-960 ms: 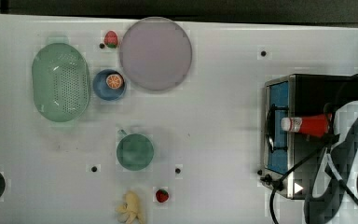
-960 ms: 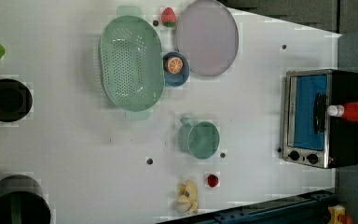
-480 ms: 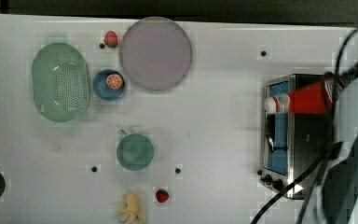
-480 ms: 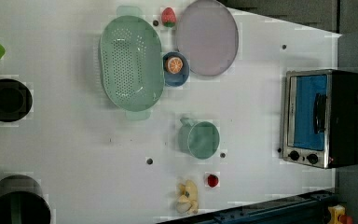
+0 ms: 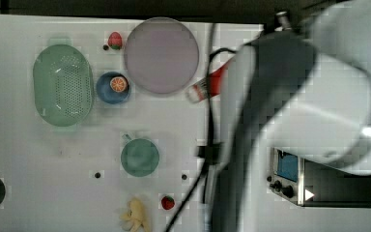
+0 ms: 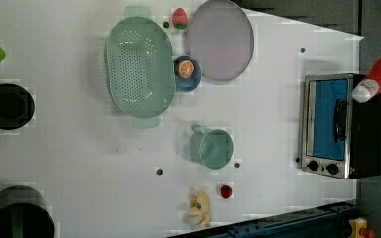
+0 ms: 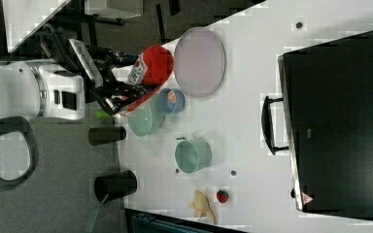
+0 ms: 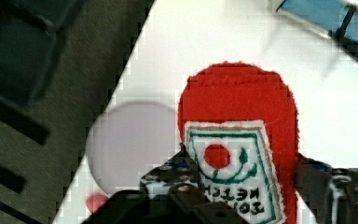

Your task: Pick Ketchup from oven and place it on table.

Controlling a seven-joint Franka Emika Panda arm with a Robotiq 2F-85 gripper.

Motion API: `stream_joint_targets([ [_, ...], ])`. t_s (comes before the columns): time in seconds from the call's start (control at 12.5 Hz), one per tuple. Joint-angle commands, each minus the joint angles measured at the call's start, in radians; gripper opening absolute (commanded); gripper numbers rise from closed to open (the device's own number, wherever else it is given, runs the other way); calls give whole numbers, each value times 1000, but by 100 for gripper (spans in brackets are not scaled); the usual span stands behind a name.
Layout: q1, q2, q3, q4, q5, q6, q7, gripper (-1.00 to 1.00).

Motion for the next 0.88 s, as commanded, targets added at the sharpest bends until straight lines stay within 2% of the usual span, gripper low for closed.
stream_joint_targets([
  [0.08, 45, 10, 90, -96, -23, -16, -34, 26],
  [0.16, 53, 10, 99, -143, -48, -1, -33, 27],
  [0.4, 67, 11, 104, -350, -117, 216, -33, 27],
  [0.64, 80, 20, 106, -556, -119, 448, -28, 27],
  [0.88, 87, 49, 106, -682, -142, 641, -13, 27],
])
